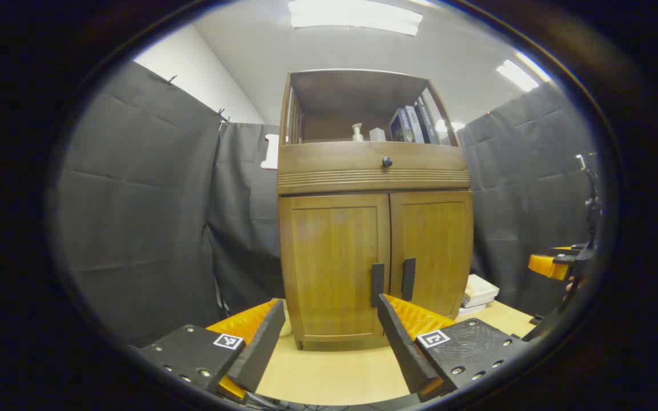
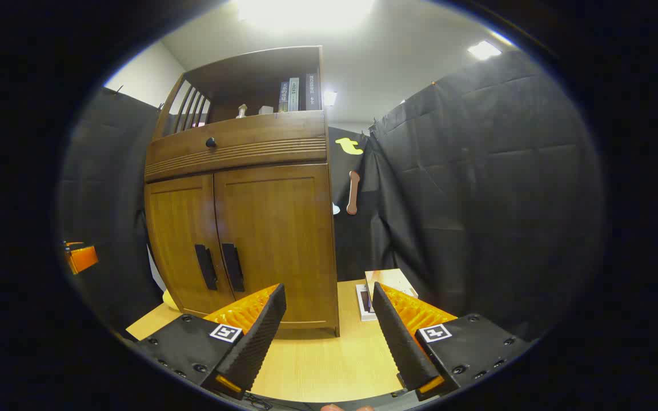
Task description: Open the right door of the double-door shoe cabinet with the right hand, and open the left door with the left hand.
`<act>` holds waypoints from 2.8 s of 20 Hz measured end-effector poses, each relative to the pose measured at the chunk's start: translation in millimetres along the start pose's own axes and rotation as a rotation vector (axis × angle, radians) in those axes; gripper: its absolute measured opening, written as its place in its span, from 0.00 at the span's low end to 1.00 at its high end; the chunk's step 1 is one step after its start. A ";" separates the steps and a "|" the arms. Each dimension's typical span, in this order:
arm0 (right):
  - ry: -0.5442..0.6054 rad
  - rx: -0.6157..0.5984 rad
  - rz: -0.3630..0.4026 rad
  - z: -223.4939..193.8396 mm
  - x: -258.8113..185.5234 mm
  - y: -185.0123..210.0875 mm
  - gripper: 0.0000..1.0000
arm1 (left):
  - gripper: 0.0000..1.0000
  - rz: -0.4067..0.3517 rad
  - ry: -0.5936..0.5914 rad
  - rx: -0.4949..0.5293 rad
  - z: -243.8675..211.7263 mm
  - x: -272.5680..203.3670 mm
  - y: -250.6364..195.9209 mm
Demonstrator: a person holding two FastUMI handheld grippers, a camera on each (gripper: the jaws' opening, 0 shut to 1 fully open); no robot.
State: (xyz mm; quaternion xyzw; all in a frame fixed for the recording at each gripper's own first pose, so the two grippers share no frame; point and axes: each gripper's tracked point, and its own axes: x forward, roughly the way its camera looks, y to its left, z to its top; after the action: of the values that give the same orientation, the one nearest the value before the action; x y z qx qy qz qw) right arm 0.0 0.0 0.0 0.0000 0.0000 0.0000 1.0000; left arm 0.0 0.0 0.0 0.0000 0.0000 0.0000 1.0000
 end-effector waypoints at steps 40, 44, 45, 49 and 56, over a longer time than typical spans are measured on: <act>-0.045 -0.061 0.200 5.1 129.6 173.8 0.96 | 0.95 -0.001 0.084 -0.080 -84.0 13.8 94.5; 0.008 -0.043 0.211 -22.2 162.2 195.2 0.95 | 0.94 0.045 0.101 -0.127 -93.0 14.6 116.7; 0.031 -0.037 0.213 -31.1 169.1 199.2 0.96 | 0.95 0.054 0.109 -0.127 -98.0 15.4 120.2; 0.066 -0.050 0.180 -46.8 198.3 199.9 0.95 | 0.95 0.087 0.140 -0.101 -110.7 16.3 135.7; 0.095 -0.037 0.128 -62.8 236.8 202.4 0.95 | 0.96 0.072 0.133 -0.118 -101.5 19.1 133.5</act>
State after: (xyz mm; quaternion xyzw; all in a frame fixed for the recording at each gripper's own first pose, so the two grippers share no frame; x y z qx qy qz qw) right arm 236.8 202.4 -62.8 -0.0183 0.0475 0.0640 0.9967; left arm 19.1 133.5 -101.5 -0.0591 0.0665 0.0357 0.9954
